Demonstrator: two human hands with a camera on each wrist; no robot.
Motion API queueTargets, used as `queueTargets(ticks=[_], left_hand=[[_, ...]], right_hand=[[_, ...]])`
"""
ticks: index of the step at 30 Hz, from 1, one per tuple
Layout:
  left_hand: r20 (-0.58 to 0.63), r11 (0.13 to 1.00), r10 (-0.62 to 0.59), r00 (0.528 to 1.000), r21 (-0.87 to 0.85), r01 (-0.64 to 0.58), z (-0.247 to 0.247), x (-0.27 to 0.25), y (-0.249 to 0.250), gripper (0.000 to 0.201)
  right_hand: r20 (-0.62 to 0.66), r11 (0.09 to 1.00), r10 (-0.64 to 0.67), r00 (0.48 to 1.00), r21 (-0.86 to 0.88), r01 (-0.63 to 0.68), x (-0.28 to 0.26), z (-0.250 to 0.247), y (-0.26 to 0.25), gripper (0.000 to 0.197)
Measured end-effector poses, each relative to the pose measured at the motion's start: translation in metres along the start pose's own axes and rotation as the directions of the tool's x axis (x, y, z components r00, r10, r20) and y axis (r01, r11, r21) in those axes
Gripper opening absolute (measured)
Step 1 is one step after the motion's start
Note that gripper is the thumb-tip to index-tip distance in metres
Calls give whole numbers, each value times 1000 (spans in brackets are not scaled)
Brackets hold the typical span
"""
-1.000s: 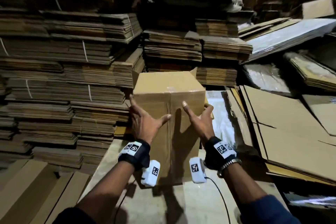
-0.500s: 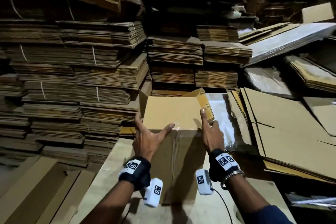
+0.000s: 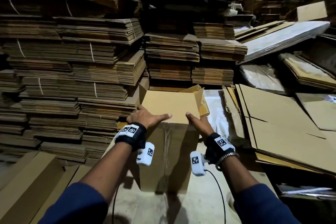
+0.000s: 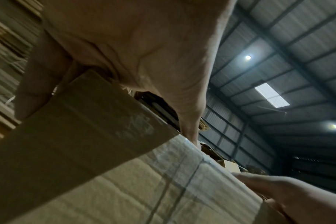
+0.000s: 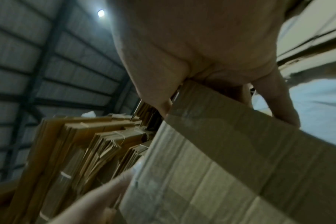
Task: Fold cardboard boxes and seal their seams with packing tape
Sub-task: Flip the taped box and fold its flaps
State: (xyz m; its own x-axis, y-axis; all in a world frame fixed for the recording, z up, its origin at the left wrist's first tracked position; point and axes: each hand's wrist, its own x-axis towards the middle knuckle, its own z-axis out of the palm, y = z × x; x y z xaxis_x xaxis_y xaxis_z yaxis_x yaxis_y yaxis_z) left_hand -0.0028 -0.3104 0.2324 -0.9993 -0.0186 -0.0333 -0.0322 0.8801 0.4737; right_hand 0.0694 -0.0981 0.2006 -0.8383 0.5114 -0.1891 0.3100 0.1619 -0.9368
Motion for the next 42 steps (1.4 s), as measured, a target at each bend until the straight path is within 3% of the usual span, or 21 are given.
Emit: queueTargets(ticks=[4, 8, 12, 14, 18, 21, 24, 27, 31, 33, 36, 38, 40, 42], left_hand=[[-17, 998, -9, 1000, -64, 8, 2, -2, -9, 148], [-114, 996, 1, 994, -93, -12, 5, -13, -24, 143], [-259, 982, 4, 966, -182, -53, 9, -26, -32, 144], [-291, 964, -4, 957, -257, -74, 17, -33, -39, 142], [-244, 931, -13, 970, -357, -77, 59, -46, -65, 133], [-132, 950, -13, 991, -312, -29, 103, -59, -95, 118], [-32, 985, -33, 999, -173, 27, 141, -72, -126, 79], [48, 997, -30, 998, 78, 26, 162, -81, -153, 46], [75, 976, -4, 997, 218, -12, 166, -86, -170, 51], [71, 968, 70, 995, 236, -85, 160, -90, -164, 51], [34, 952, 218, 975, 210, -220, 148, -94, -150, 49], [-62, 953, 273, 960, 152, -261, 141, -91, -142, 36], [-169, 952, 304, 937, 81, -294, 137, -81, -140, 19], [-155, 948, 318, 935, 78, -309, 139, -66, -143, 38]], right_hand=[[24, 998, -63, 998, 24, 63, -4, 6, 4, 77], [55, 986, -161, 985, 58, 157, 6, 13, 21, 96], [64, 956, -280, 958, 107, 273, -1, 10, 6, 61], [83, 941, -311, 947, 168, 294, -7, 10, 4, 57], [74, 972, -184, 980, 162, 171, -11, 14, 35, 59], [16, 999, -34, 999, -17, 34, -15, 20, 81, 60], [20, 973, 74, 997, -219, -68, -23, 22, 123, 54], [28, 918, 185, 982, -361, -163, -25, 21, 157, 53], [58, 837, 190, 980, -532, -131, -20, 15, 185, 42], [65, 792, 223, 973, -594, -142, -23, 9, 184, 56], [84, 810, 255, 963, -563, -165, -23, 5, 176, 60], [57, 814, 182, 982, -569, -117, -22, 3, 165, 59], [-17, 793, 27, 1000, -608, -31, -18, 5, 154, 52], [-52, 816, -116, 992, -575, 65, -14, 10, 147, 33]])
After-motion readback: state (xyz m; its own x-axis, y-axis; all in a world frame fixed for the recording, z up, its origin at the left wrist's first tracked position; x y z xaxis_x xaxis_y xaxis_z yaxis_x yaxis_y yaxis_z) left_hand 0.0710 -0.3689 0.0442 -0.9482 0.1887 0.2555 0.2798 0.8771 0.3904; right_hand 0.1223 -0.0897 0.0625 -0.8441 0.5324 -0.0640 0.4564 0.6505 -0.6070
